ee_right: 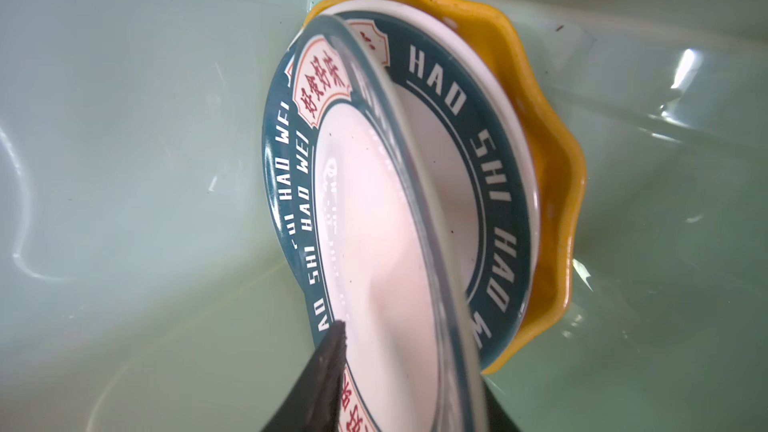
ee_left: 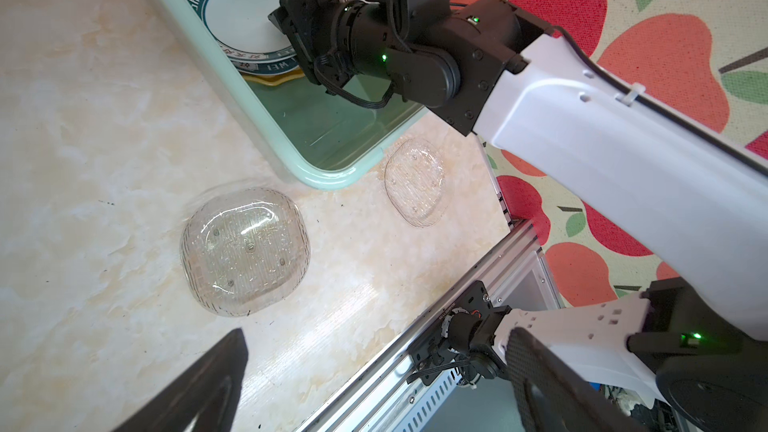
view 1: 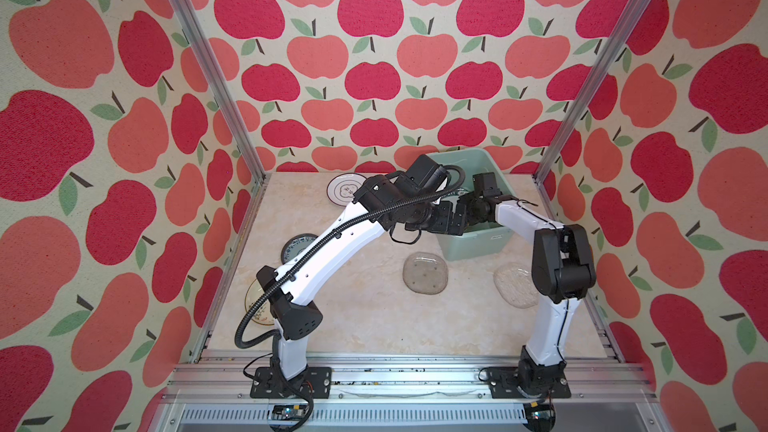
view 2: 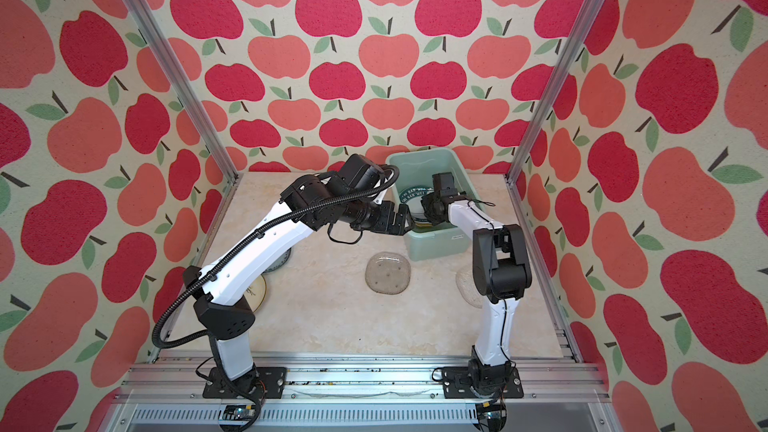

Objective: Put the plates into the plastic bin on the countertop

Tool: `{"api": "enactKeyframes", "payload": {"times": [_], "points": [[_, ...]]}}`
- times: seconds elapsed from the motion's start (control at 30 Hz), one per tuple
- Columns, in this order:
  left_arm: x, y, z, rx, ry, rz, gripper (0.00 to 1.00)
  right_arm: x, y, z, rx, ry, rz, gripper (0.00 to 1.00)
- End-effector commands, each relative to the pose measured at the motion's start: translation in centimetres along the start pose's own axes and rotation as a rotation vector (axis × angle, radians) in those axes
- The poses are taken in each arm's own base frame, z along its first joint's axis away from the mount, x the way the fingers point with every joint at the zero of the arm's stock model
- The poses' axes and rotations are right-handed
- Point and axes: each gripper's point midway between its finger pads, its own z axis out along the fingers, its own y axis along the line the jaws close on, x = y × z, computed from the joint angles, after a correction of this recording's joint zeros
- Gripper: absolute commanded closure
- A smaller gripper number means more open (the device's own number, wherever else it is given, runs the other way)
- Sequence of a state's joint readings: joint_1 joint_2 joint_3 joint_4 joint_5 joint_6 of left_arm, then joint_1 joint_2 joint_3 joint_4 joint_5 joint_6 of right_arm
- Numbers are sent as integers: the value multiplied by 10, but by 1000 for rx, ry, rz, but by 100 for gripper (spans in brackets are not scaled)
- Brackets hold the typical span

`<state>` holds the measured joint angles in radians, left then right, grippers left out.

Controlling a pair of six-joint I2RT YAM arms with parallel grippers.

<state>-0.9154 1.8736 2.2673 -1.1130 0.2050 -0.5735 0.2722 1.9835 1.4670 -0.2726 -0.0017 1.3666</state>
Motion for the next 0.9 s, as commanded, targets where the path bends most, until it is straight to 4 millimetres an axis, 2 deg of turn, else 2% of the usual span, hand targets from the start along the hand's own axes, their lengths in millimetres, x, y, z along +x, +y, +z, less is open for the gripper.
{"api": "enactKeyframes", "payload": {"times": [0.0,0.1,0.3,0.63,0.73,0.87], "points": [[-6,-2,-8,32,-13,37,1,-11,2,-3,30,-15,-31,52],[-10,-1,-10,21,-18,74,1,-11,3,-4,48,-15,-53,45],[-18,20,-10,-80,-4,154,1,-9,-2,0,154,29,-111,35],[-37,47,-17,-117,-25,141,1,-5,-20,12,267,70,-109,30],[-38,53,-20,-135,-27,139,1,-5,-17,11,274,77,-133,25],[-41,61,-24,-172,-44,159,1,-10,-3,-2,265,57,-195,19]]}}
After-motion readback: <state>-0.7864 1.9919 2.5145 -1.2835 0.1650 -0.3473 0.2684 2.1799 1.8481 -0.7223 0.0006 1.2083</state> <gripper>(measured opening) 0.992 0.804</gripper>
